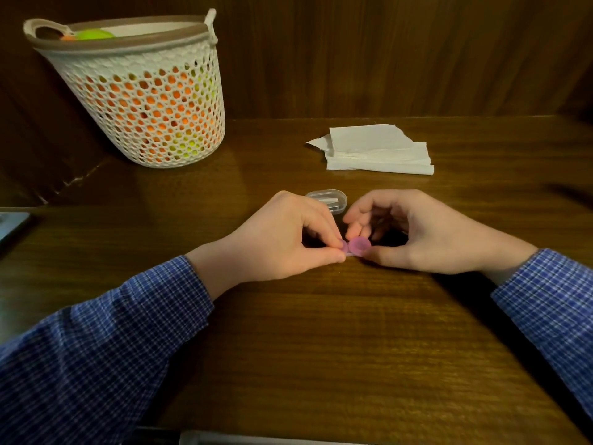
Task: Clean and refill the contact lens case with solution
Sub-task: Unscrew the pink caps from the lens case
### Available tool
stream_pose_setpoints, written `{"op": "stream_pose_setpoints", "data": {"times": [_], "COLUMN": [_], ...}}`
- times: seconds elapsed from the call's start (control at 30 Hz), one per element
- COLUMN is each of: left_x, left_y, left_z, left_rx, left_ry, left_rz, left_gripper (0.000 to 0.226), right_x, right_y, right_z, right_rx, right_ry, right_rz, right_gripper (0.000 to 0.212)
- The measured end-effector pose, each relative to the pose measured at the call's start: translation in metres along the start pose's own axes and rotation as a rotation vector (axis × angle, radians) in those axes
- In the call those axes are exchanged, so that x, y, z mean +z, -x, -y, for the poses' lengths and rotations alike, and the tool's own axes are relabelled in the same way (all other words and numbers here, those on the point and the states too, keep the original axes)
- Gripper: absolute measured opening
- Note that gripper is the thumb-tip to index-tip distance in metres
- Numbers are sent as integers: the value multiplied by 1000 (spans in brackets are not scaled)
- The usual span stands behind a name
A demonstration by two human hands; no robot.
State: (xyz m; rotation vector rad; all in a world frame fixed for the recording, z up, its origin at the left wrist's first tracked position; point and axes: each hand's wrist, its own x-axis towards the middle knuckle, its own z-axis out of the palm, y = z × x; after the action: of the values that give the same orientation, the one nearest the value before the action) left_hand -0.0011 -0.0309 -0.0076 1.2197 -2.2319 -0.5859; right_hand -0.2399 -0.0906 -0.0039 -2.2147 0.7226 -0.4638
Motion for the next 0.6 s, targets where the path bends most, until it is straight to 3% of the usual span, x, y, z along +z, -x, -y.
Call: {"op": "stream_pose_setpoints", "data": {"times": [0.6], "left_x": [0], "left_y": [0], "left_z": [1], "left_rx": [-2], "left_ry": [-7], "left_rz": [2], "left_gripper": [12], "right_x": [3], "right_y": [0], "right_z": [2], "right_rx": [13], "right_ry": [25], "right_rz": [-27], "right_gripper": [43]}}
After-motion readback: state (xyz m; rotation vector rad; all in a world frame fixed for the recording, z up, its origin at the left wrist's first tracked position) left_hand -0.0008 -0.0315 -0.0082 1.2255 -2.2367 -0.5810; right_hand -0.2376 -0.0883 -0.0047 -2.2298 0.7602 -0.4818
